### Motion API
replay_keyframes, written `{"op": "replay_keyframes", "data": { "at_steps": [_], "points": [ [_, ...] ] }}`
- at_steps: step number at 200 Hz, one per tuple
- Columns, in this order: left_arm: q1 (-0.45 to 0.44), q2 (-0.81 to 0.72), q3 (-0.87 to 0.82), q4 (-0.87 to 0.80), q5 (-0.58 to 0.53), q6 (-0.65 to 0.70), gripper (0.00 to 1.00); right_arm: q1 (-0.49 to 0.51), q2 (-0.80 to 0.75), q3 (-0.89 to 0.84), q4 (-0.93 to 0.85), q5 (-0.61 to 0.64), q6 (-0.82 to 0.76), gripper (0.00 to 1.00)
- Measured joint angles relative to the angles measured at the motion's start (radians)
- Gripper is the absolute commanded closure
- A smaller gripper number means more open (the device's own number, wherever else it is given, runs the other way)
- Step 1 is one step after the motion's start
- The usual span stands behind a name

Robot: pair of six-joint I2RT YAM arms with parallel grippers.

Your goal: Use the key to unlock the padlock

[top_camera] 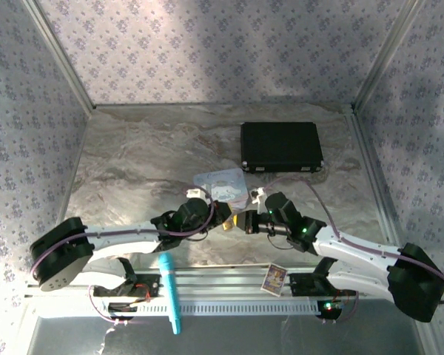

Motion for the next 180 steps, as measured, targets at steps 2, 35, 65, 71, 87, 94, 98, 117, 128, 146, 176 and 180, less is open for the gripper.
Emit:
{"op": "replay_keyframes", "data": {
  "at_steps": [2, 35, 65, 71, 87, 94, 98, 117, 128, 146, 176, 180],
  "points": [
    [0.0, 0.0, 0.0, 0.001, 0.0, 0.0, 1.0, -0.001, -0.003, -0.003, 0.002, 0.002, 0.006, 0.55],
    [0.006, -0.03, -0.001, 0.015, 0.0, 0.03, 1.0, -0.076, -0.127, -0.042, 0.019, -0.011, 0.01, 0.31],
    [0.037, -0.093, -0.016, 0.116, 0.04, 0.085, 1.0, -0.256, -0.19, -0.094, 0.195, -0.109, 0.1, 0.27],
    [0.043, -0.105, -0.023, 0.143, 0.045, 0.095, 1.0, -0.287, -0.183, -0.097, 0.225, -0.133, 0.12, 0.25],
    [0.054, -0.134, -0.042, 0.2, 0.066, 0.118, 1.0, -0.318, -0.154, -0.093, 0.296, -0.203, 0.159, 0.24],
    [0.054, -0.143, -0.046, 0.216, 0.073, 0.129, 1.0, -0.316, -0.141, -0.091, 0.325, -0.232, 0.174, 0.24],
    [0.055, -0.147, -0.048, 0.223, 0.078, 0.134, 1.0, -0.313, -0.134, -0.089, 0.339, -0.246, 0.182, 0.24],
    [0.059, -0.163, -0.048, 0.256, 0.095, 0.15, 1.0, -0.294, -0.108, -0.084, 0.417, -0.298, 0.219, 0.3],
    [0.063, -0.168, -0.048, 0.274, 0.102, 0.155, 1.0, -0.281, -0.097, -0.083, 0.455, -0.319, 0.239, 0.35],
    [0.071, -0.169, -0.049, 0.308, 0.115, 0.161, 1.0, -0.257, -0.079, -0.077, 0.498, -0.346, 0.253, 0.43],
    [0.073, -0.168, -0.049, 0.344, 0.142, 0.165, 1.0, -0.235, -0.05, -0.066, 0.549, -0.379, 0.274, 0.53],
    [0.073, -0.168, -0.049, 0.348, 0.146, 0.165, 1.0, -0.235, -0.048, -0.066, 0.553, -0.381, 0.271, 0.55]
  ]
}}
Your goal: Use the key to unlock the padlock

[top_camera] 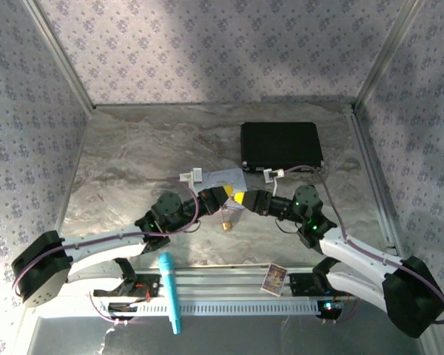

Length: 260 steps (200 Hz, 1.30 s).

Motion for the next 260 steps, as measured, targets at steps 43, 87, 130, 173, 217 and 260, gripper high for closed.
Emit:
{"op": "replay_keyframes", "data": {
  "at_steps": [43, 87, 130, 173, 217, 260],
  "points": [
    [0.0, 0.017, 0.0, 0.026, 0.011, -0.001, 1.0, 0.006, 0.011, 0.004, 0.038, -0.009, 0.013, 0.81],
    [0.0, 0.025, 0.0, 0.034, 0.01, -0.008, 1.0, 0.008, 0.013, 0.004, 0.056, -0.01, 0.012, 0.76],
    [0.0, 0.026, 0.0, 0.039, 0.009, -0.009, 1.0, 0.024, 0.017, 0.004, 0.066, -0.009, 0.013, 0.82],
    [0.0, 0.032, -0.004, 0.056, 0.006, -0.02, 1.0, 0.025, 0.021, -0.005, 0.079, -0.001, 0.015, 0.95],
    [0.0, 0.042, -0.014, 0.063, 0.003, -0.032, 1.0, 0.025, 0.022, -0.024, 0.087, 0.003, 0.021, 1.0],
    [-0.002, 0.034, -0.018, 0.004, -0.047, -0.032, 0.16, 0.025, 0.005, -0.029, 0.053, 0.022, 0.019, 1.0]
  ]
}}
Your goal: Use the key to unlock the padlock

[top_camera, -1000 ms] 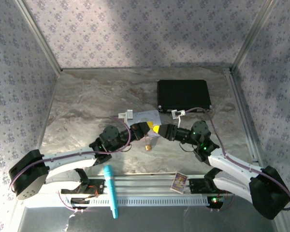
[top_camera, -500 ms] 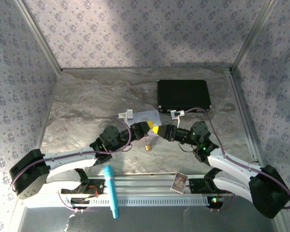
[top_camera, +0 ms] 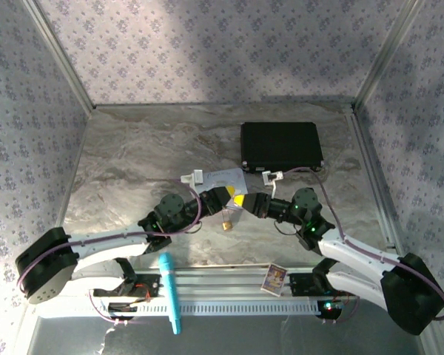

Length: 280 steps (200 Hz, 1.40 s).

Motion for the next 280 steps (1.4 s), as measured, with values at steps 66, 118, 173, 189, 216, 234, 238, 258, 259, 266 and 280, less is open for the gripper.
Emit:
{"op": "replay_keyframes", "data": {
  "at_steps": [66, 118, 173, 189, 216, 234, 238, 258, 259, 266, 280],
  "points": [
    [-0.005, -0.118, -0.01, -0.299, -0.156, 0.003, 0.21, -0.003, -0.141, -0.019, -0.182, 0.071, -0.048, 1.0],
    [-0.048, -0.016, 0.032, -0.526, -0.208, 0.031, 0.12, -0.02, -0.079, -0.018, -0.43, 0.121, -0.163, 1.0],
    [-0.084, 0.22, 0.013, -0.42, -0.217, -0.007, 0.12, -0.03, -0.06, -0.019, -0.584, 0.18, -0.239, 1.0],
    [-0.086, 0.28, 0.013, -0.383, -0.219, -0.022, 0.17, -0.04, -0.06, -0.019, -0.608, 0.183, -0.253, 1.0],
    [-0.087, 0.338, 0.021, -0.324, -0.246, -0.048, 0.29, -0.058, -0.06, -0.02, -0.629, 0.183, -0.265, 1.0],
    [-0.087, 0.37, 0.041, -0.315, -0.257, -0.061, 0.35, -0.062, -0.06, -0.025, -0.629, 0.184, -0.268, 1.0],
    [-0.087, 0.378, 0.046, -0.312, -0.259, -0.066, 0.36, -0.062, -0.06, -0.027, -0.63, 0.184, -0.27, 1.0],
    [-0.088, 0.402, 0.06, -0.301, -0.272, -0.085, 0.38, -0.064, -0.059, -0.029, -0.634, 0.184, -0.275, 1.0],
    [-0.088, 0.403, 0.06, -0.301, -0.273, -0.087, 0.38, -0.065, -0.059, -0.029, -0.634, 0.184, -0.275, 1.0],
    [-0.089, 0.408, 0.061, -0.294, -0.278, -0.095, 0.41, -0.066, -0.056, -0.029, -0.634, 0.184, -0.279, 1.0],
    [-0.09, 0.425, 0.062, -0.275, -0.291, -0.106, 0.46, -0.069, -0.039, -0.029, -0.631, 0.183, -0.279, 1.0]
  ]
}}
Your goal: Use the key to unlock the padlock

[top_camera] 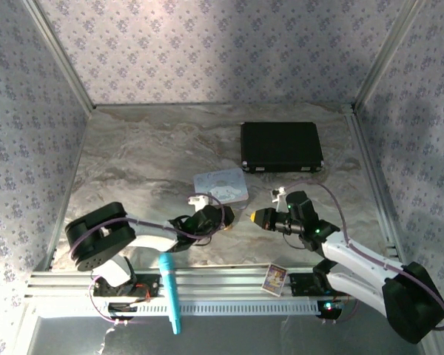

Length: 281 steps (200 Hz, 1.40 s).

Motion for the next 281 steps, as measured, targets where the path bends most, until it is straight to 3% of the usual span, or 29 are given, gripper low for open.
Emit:
{"op": "replay_keyframes", "data": {
  "at_steps": [88, 156, 226, 281],
  "points": [
    [-0.003, 0.102, 0.048, 0.087, 0.012, -0.036, 0.91, 0.028, 0.153, -0.028, 0.14, -0.003, 0.07, 1.0],
    [-0.002, 0.102, 0.05, 0.102, 0.018, -0.073, 0.99, 0.031, 0.377, -0.067, 0.406, -0.078, 0.282, 1.0],
    [0.014, 0.102, -0.023, 0.306, 0.004, -0.156, 1.0, -0.01, 0.405, -0.074, 0.529, -0.179, 0.396, 1.0],
    [0.02, 0.09, -0.004, 0.249, 0.005, -0.178, 1.0, -0.038, 0.397, -0.09, 0.514, -0.209, 0.401, 1.0]
  ]
}}
